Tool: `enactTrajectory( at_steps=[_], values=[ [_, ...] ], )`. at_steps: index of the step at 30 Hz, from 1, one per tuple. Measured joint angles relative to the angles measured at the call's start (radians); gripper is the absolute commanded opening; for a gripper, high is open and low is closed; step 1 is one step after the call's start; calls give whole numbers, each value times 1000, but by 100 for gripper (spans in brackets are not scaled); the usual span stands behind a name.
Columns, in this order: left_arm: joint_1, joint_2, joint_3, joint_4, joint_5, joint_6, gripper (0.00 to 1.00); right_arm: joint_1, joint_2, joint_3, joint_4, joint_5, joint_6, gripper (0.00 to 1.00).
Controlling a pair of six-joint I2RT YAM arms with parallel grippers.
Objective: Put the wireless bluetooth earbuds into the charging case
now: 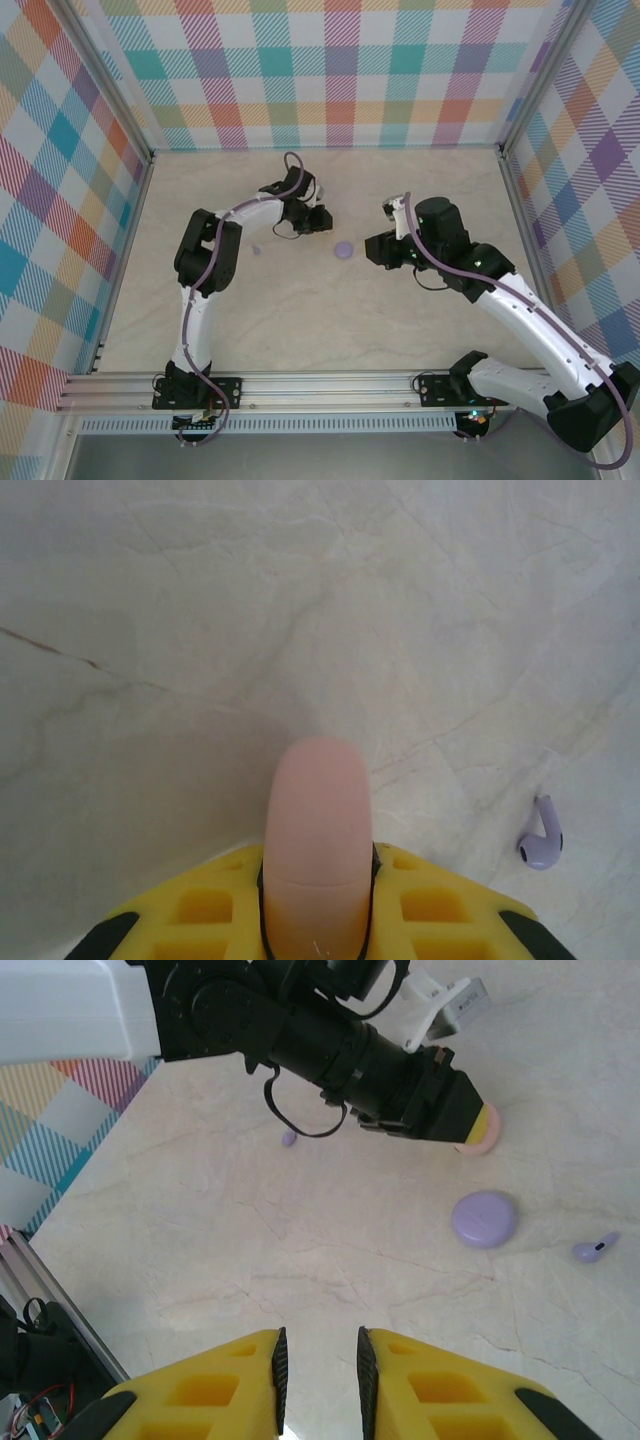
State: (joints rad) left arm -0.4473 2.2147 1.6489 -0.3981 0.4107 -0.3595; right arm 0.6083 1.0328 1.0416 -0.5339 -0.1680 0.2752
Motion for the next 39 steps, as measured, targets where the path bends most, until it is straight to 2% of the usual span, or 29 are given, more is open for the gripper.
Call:
enactTrajectory(
  at_steps=[3,8,10,12,19,24,27,32,39],
  values=[
    [13,7,9,-1,1,0,21,0,12,0,-10,3,0,27],
    [14,25,24,-16,-13,11,57,-6,39,0,-15,26,4,31],
    [14,26,25,-15,-8,14,64,-20,60,0,-16,27,6,34],
    [11,21,25,-16,-11,21,66,-40,88,0,-18,23,13,38],
    [16,-55,-31,-42,-69,61,67,-117,230,0,-7,-35,35,42],
    [16,-180,-127,-38,-58,71,60,-171,367,8,8,-90,42,39],
    [13,-216,-150,-18,-8,77,54,-193,462,32,13,-111,56,32],
    [-11,-182,-138,8,71,73,36,-205,609,69,37,-153,86,21],
    [-58,-43,-29,6,125,72,31,-205,744,108,62,-184,134,17]
  ],
)
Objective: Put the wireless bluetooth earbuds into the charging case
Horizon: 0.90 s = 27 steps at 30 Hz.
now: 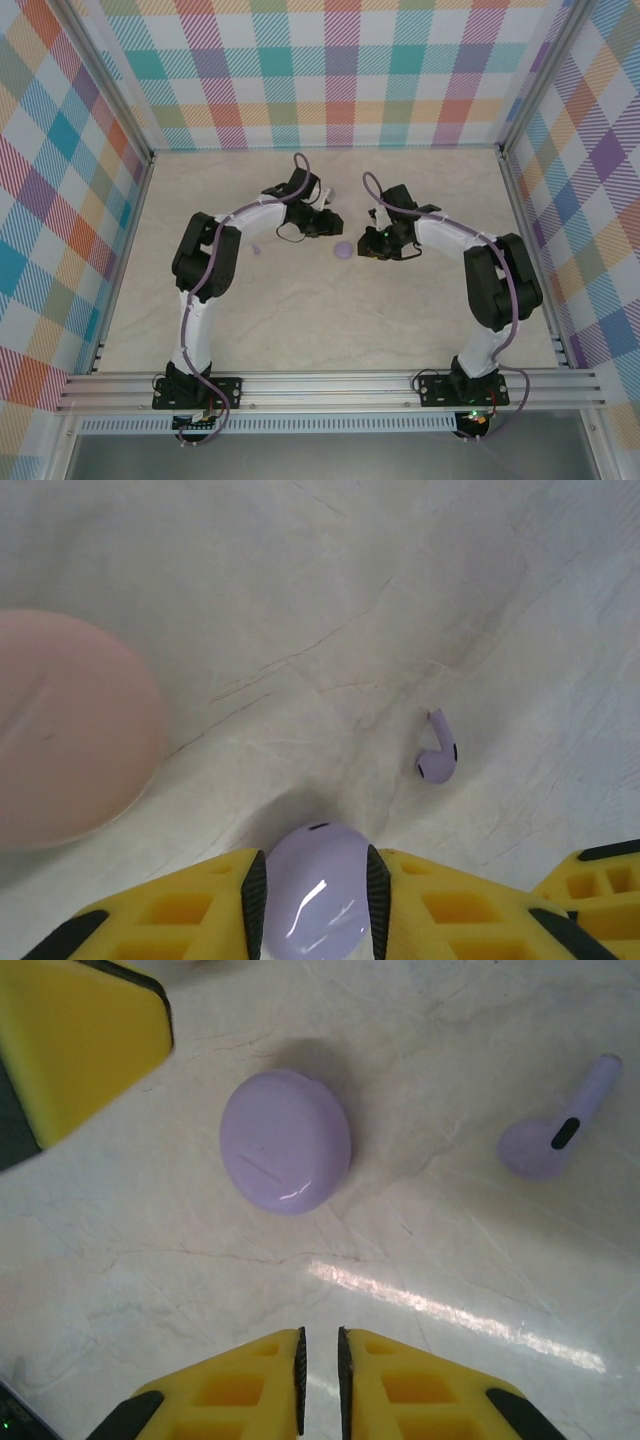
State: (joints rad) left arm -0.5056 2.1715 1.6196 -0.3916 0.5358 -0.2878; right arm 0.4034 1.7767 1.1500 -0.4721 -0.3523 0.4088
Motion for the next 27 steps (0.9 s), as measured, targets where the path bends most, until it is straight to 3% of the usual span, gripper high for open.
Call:
enactTrajectory(
  at_steps=[12,27],
  values=[
    [-19,154,179,-60,22,20,28,0,128,50,23,-17,34,15],
    [-24,66,16,-89,16,53,22,0,192,90,22,-13,48,15]
  ],
)
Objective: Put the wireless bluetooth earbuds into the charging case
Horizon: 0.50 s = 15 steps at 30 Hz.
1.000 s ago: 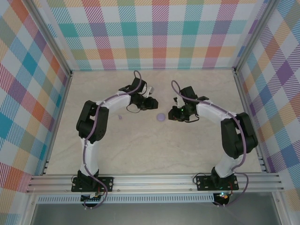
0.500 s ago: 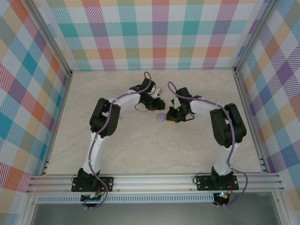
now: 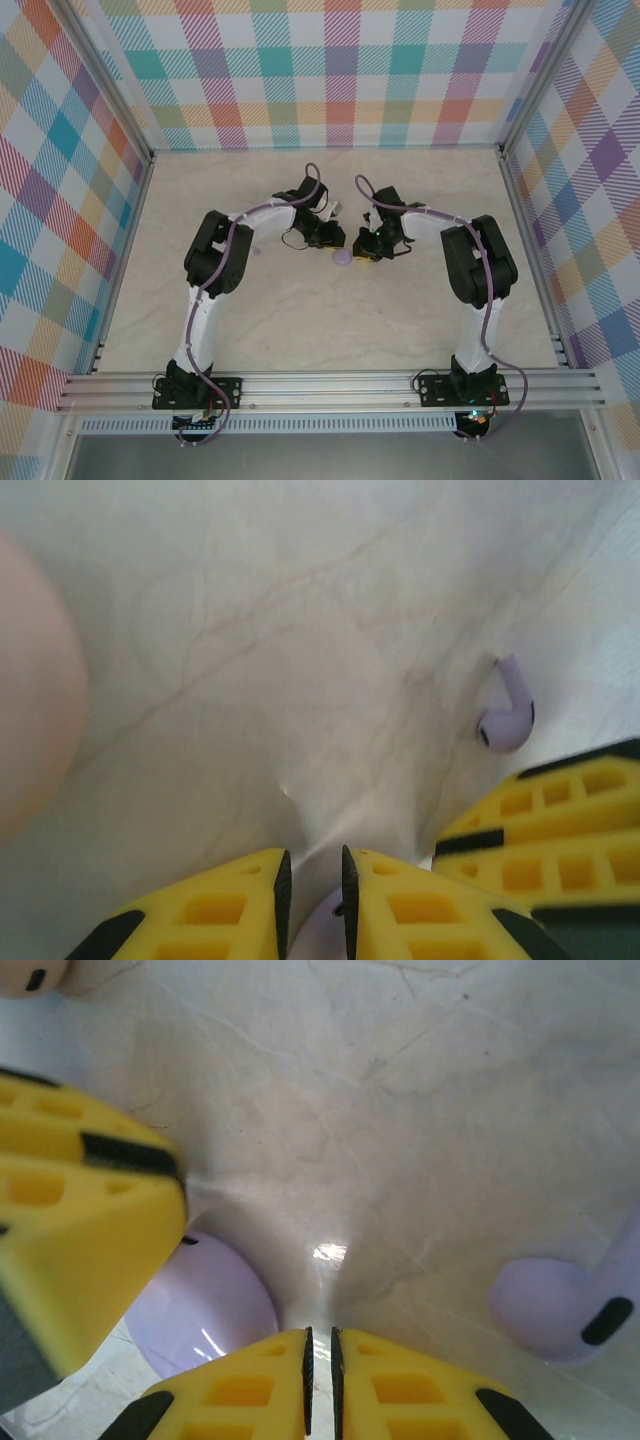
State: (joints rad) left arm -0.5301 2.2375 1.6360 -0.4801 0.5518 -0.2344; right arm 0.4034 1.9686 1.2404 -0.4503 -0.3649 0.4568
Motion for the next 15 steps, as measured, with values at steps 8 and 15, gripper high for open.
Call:
enactTrajectory(
  at_steps=[8,15],
  values=[
    [0,-110,-129,-2,-12,-13,22,0,0,2,-8,8,-1,16],
    [0,-159,-170,16,-46,-31,22,4,-20,-20,-19,27,-1,16]
  ],
)
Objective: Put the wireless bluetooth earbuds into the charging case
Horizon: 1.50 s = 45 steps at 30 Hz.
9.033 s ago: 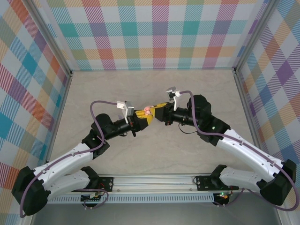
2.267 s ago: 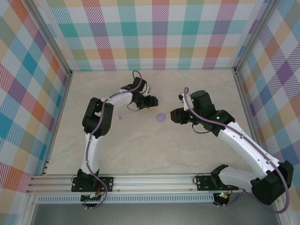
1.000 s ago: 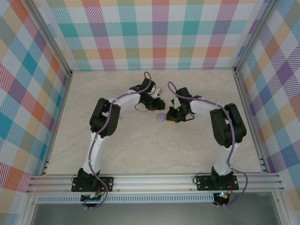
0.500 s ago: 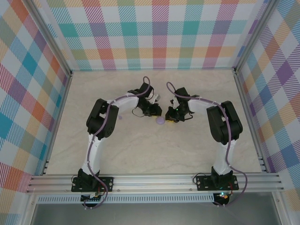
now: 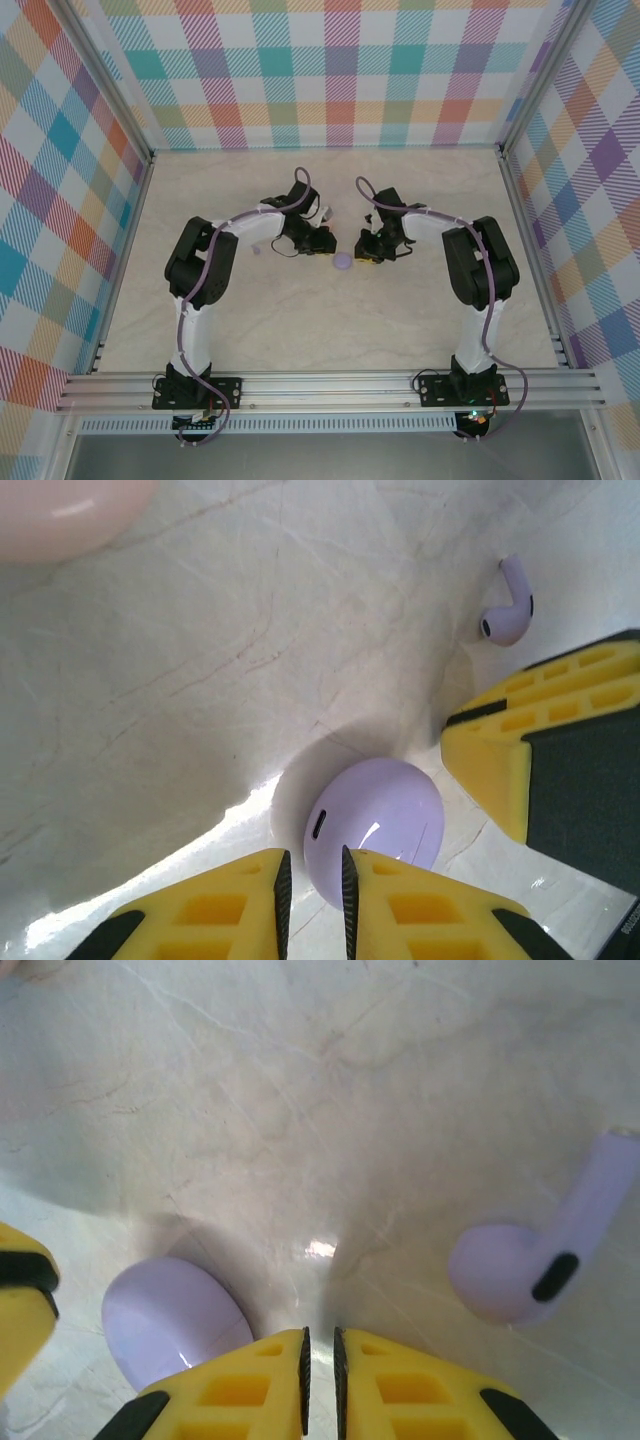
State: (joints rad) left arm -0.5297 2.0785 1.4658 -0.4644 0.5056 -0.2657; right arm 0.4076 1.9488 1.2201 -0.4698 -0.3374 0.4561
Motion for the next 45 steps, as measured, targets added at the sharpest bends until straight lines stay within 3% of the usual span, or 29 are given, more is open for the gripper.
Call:
enactTrajectory(
  at_steps=[10,18,29,37,45],
  values=[
    [0,111,156,22,29,0,25,39,-15,-30,5,-16,8,16],
    [0,132,110,31,36,-2,25,48,-7,-11,-3,-11,17,16],
    [2,-48,-149,81,9,-56,25,48,47,96,-29,-5,15,16],
    [2,-149,-221,98,-31,-82,30,48,53,108,-58,48,9,22],
    [23,-187,-222,130,-3,-82,35,36,-100,-7,-23,20,26,35]
  ],
)
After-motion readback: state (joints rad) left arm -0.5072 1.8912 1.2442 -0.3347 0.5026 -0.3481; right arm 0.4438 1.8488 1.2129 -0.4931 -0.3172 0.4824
